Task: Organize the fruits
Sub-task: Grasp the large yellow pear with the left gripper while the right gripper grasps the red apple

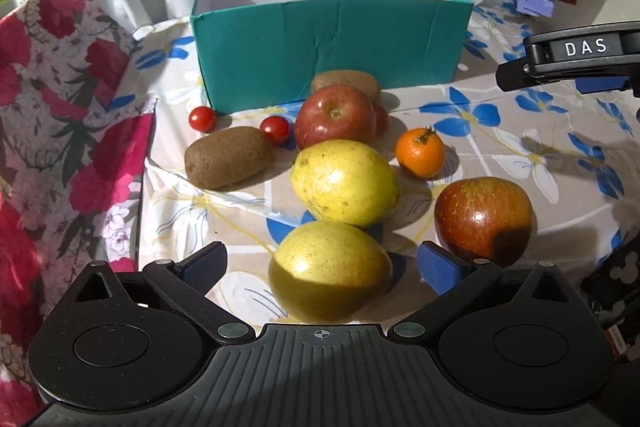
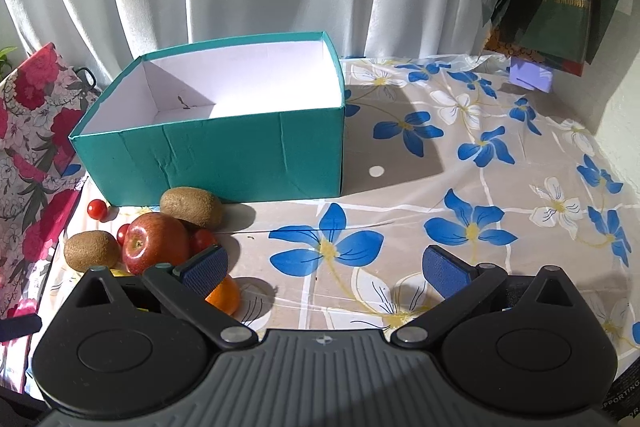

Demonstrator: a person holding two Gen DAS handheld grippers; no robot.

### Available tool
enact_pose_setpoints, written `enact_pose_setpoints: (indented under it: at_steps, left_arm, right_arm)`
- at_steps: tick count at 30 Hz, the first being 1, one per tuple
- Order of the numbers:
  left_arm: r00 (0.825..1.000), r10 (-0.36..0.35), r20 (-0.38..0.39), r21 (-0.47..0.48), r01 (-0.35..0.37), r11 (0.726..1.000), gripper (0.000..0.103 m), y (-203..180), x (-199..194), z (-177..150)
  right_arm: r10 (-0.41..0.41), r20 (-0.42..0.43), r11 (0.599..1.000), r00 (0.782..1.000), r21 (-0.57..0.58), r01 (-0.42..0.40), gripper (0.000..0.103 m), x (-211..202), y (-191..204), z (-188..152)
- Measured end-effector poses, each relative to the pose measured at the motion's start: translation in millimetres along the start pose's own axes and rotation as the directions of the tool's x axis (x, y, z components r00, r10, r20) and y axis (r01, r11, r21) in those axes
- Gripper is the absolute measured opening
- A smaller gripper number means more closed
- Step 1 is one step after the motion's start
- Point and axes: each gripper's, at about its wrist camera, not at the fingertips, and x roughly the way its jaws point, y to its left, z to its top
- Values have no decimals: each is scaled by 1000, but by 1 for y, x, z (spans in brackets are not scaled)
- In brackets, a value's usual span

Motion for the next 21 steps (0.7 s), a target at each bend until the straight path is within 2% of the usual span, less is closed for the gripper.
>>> enact_pose_setpoints:
  at_steps: [5,7,8,9,16,21]
  left_arm:
    - [1000,7,-23,-8,-7,1000,103,-2,14,-1]
    - [1000,6,-21,2,-6,1000,95,-4,16,-1]
    - [999,6,-32,10,-5,1000,81,-6,18,-1]
    - [999,-3,-47,18,4,1000,78,-6,22,-1]
    - [998,-34,-56,27,36,999,76,-3,28,-2]
    - [998,-31,-48,-8,31,1000,76,9,25,-1]
  right_arm:
    - [36,-15,998,999,-41,-37,103,4,4,-8]
    - [54,-14,997,998,-56,-54,103,3,5,-11]
    - [62,-10,996,998,-64,-63,103,1,6,-13]
    - [72,-3,995,997,-72,-72,103,0,6,-15]
    - [135,70,985,988,-116,-126,103,-13,8,-28]
    - [179,51,974,983,-153,-169,103,-14,12,-36]
